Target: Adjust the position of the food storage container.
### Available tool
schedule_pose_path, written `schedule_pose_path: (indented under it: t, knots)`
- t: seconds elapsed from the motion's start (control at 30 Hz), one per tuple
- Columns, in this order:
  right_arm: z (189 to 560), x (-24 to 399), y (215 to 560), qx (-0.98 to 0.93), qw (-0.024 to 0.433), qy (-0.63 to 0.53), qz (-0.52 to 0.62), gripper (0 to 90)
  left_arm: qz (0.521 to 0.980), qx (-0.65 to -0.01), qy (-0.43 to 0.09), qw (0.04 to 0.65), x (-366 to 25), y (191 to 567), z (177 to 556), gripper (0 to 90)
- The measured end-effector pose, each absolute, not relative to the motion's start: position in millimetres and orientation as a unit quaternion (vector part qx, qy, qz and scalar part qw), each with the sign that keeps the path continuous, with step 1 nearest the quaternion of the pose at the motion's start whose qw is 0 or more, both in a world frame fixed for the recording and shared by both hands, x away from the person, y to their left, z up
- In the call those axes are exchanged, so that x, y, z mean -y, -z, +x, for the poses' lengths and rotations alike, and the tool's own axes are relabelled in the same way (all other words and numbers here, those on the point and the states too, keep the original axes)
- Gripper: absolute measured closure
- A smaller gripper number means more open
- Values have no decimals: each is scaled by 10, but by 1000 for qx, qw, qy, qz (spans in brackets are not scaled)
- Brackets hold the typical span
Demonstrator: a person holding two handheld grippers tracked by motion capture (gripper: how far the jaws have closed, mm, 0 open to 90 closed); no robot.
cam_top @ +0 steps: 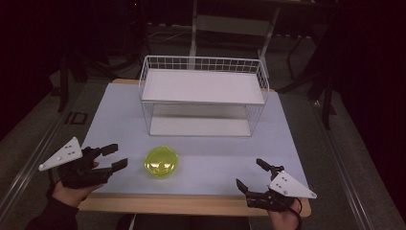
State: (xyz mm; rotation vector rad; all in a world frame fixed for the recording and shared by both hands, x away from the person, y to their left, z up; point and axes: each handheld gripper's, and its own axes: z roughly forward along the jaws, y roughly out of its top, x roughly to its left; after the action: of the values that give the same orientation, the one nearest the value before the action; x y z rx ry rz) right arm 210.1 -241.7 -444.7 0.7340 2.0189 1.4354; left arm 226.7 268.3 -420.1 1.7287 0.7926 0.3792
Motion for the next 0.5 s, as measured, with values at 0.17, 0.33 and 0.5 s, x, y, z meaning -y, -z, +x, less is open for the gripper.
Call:
schedule_pose_path:
  t: [0.17, 0.33, 0.5]
  knots:
    - [2103, 2413, 4448, -753, 273, -535, 270, 121, 759, -388, -172, 495, -2649, 4329, 2446, 790]
    - [2102, 2413, 4450, -755, 268, -536, 266, 123, 774, -408, -147, 461, -2598, 4533, 2581, 900]
    - [2099, 2405, 4451, -757, 265, -536, 264, 123, 786, -430, -129, 425, -2539, 4732, 2694, 900]
